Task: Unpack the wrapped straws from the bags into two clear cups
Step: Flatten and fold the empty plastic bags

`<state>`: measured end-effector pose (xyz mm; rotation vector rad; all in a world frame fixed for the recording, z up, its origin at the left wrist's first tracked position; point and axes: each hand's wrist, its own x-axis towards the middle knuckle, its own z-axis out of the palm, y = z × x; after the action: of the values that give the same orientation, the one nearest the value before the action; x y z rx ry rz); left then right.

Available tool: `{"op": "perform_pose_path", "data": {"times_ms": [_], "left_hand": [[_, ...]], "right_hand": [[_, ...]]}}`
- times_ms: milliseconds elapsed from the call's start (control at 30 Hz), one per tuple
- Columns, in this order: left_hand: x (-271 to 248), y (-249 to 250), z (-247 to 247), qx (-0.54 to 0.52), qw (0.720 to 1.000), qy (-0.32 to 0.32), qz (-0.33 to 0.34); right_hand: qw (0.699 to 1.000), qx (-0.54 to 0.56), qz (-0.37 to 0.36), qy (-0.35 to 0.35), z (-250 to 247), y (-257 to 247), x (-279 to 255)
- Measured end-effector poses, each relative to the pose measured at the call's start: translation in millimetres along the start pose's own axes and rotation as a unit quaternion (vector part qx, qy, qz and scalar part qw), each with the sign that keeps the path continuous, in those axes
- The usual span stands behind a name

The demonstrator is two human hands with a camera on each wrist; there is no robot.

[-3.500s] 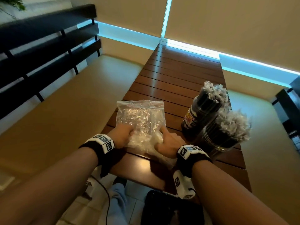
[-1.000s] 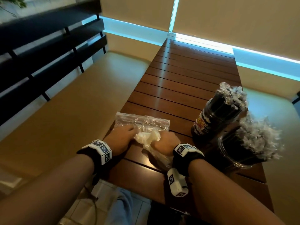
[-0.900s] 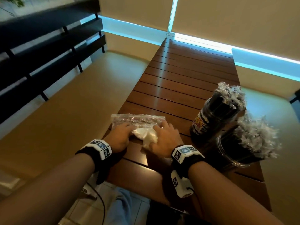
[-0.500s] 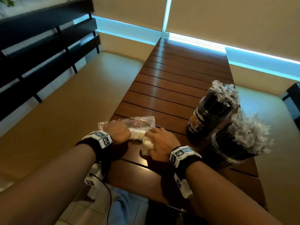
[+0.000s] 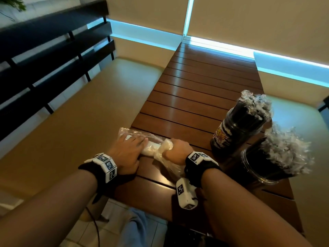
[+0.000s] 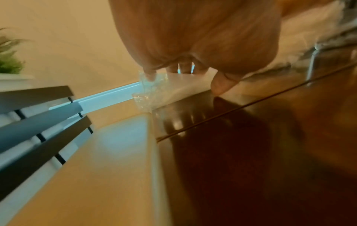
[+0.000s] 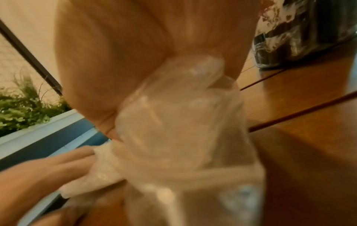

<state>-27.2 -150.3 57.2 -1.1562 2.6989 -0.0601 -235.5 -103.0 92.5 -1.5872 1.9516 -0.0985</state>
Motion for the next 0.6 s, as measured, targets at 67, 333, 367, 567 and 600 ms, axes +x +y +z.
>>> {"op": "perform_pose_path", "data": {"times_ms": [67,333,367,567,600], "left_hand": [[2,1,-2,0.036,0.999,-0.036,-0.013],[16,6,-34,-0.346,0.925,0.107,-0.114],[20,8,-47,-0.398,0.895,0.139,-0.144],[33,17,-113,-0.674,0.693,0.163,-0.196],[31,23,-122,-0.711,0.654,0.172,-0.195]], "right_hand": [[1.0,-0.003,-0.005,0.006,1,-5,-2],[0.982,0.17,-0.037,0.072,-17,-8,-33],[0.973,0.206,-0.041,0.097,-22,-12,-35],[0.922,0.314,-0.057,0.219,-57,-38,-45],[0.917,0.32,-0.064,0.23,-63,-43,-48]]}}
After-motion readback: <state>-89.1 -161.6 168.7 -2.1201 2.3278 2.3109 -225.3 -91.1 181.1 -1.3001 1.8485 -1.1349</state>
